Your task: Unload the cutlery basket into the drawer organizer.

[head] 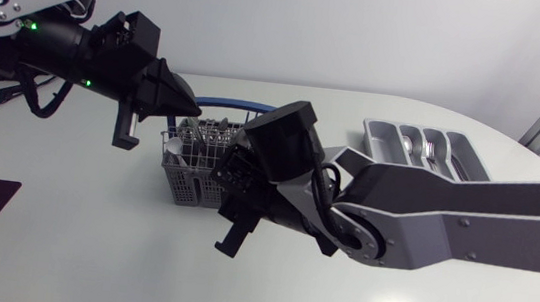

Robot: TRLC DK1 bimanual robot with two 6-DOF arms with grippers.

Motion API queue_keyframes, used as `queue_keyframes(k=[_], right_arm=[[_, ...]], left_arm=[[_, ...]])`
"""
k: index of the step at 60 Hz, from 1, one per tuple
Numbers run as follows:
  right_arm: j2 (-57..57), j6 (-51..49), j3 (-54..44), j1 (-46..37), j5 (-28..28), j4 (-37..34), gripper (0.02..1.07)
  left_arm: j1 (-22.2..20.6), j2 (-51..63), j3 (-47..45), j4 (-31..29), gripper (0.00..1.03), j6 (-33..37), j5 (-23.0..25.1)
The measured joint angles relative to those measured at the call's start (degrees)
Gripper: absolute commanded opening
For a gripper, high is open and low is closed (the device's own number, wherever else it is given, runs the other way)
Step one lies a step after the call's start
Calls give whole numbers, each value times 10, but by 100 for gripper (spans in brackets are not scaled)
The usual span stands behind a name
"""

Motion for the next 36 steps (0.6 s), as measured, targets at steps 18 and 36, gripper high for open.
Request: queue_keyframes(k=[18, 36], right_arm=[[0, 0, 0, 0, 4, 0, 39], [0, 0, 0, 0, 10, 6, 39]], left_arm=[[0, -53, -113, 155, 3, -111, -21], [-52, -125, -209, 285, 3, -253, -116]])
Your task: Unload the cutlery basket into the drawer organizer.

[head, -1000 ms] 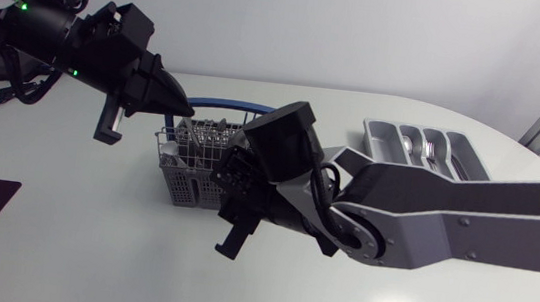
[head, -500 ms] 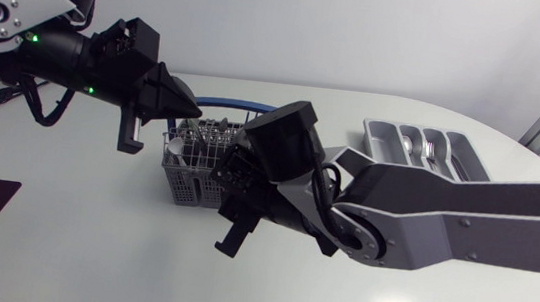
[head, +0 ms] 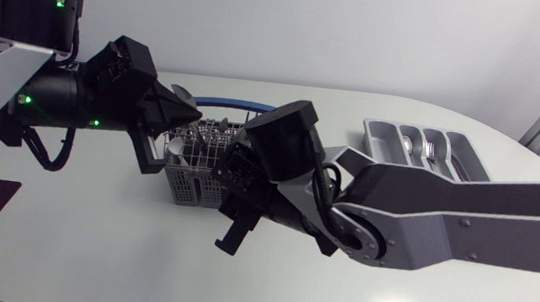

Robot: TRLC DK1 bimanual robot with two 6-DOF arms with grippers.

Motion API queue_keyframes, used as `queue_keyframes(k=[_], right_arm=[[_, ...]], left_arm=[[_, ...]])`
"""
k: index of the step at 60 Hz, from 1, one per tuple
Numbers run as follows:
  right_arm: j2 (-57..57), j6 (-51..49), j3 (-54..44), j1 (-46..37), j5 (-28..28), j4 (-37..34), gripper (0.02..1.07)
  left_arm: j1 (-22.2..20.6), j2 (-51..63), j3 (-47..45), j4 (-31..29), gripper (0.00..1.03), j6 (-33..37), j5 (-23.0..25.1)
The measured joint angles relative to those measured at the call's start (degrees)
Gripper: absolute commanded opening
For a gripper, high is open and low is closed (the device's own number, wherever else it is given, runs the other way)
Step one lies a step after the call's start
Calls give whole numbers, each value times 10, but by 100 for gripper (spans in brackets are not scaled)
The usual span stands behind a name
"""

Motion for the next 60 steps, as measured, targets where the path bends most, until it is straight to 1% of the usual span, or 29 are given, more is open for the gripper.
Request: queue_keyframes(k=[7, 14, 17, 30, 45, 60], right_arm=[[0, 1, 0, 0, 2, 3, 39], [2, 5, 0, 0, 14, 5, 39], [3, 7, 0, 0, 17, 11, 39], [13, 13, 0, -4, 30, 47, 39], [14, 15, 0, -11, 31, 51, 39], [14, 15, 0, -12, 30, 54, 39]], left_arm=[[-24, -18, -32, 45, 4, -41, -45], [-40, -31, -64, 85, 3, -72, -74], [-43, -34, -74, 97, 4, -81, -79], [-47, -61, -140, 183, 4, -118, -98], [-52, -98, -152, 184, 4, -134, -114], [-52, -112, -143, 174, 4, -147, -116]])
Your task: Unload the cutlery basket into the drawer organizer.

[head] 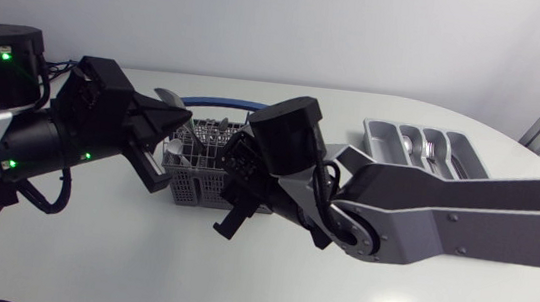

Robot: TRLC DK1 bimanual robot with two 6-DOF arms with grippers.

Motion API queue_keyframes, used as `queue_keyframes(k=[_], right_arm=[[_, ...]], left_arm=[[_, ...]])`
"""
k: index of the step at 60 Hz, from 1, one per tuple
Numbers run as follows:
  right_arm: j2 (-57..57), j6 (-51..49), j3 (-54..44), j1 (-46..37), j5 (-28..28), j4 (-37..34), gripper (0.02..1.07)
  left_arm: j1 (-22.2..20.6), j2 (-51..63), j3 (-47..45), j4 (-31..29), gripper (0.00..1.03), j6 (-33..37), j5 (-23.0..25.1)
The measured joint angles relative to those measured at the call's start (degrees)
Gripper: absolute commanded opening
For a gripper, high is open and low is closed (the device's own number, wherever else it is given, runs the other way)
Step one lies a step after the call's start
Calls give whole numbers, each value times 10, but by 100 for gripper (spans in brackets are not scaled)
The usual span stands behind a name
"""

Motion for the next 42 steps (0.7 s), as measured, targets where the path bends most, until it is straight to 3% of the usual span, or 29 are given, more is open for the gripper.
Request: queue_keyframes(k=[31, 42], right_arm=[[6, 0, 0, -4, 0, 11, 39], [21, 0, 0, -16, 0, 26, 39]], left_arm=[[-16, -10, 1, 7, 4, -6, -9], [-19, 16, -2, 45, 4, -6, -11]])
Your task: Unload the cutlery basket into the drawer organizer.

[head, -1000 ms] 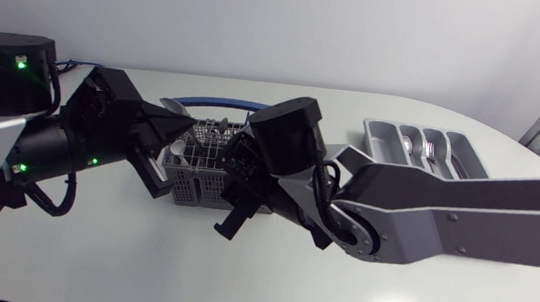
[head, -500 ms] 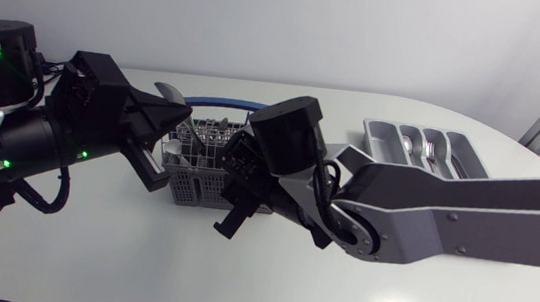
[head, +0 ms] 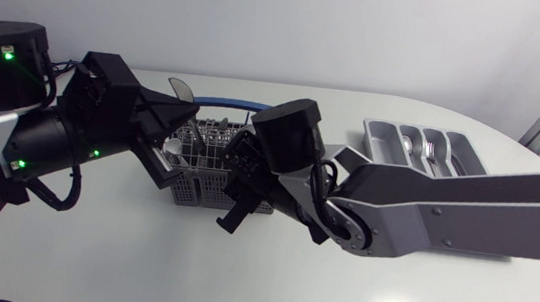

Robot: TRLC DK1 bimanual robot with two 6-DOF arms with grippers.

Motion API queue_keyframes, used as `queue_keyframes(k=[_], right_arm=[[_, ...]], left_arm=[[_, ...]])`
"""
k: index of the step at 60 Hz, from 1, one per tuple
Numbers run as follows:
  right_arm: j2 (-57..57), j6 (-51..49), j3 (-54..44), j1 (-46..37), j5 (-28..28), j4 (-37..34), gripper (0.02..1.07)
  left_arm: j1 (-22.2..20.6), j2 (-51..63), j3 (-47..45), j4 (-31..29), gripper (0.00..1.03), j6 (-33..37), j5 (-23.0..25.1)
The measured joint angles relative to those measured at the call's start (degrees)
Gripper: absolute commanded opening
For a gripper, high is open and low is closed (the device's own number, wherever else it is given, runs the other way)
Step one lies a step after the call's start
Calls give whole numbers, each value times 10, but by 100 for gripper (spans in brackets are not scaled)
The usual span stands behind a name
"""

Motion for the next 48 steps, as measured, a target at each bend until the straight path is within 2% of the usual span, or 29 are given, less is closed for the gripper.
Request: queue_keyframes(k=[21, 48], right_arm=[[29, 0, 18, -9, 0, 42, 39], [100, 0, 51, -38, 2, 74, 39]], left_arm=[[0, 54, -7, 47, 4, 0, -4], [0, 52, -16, 47, 4, 0, -4]])
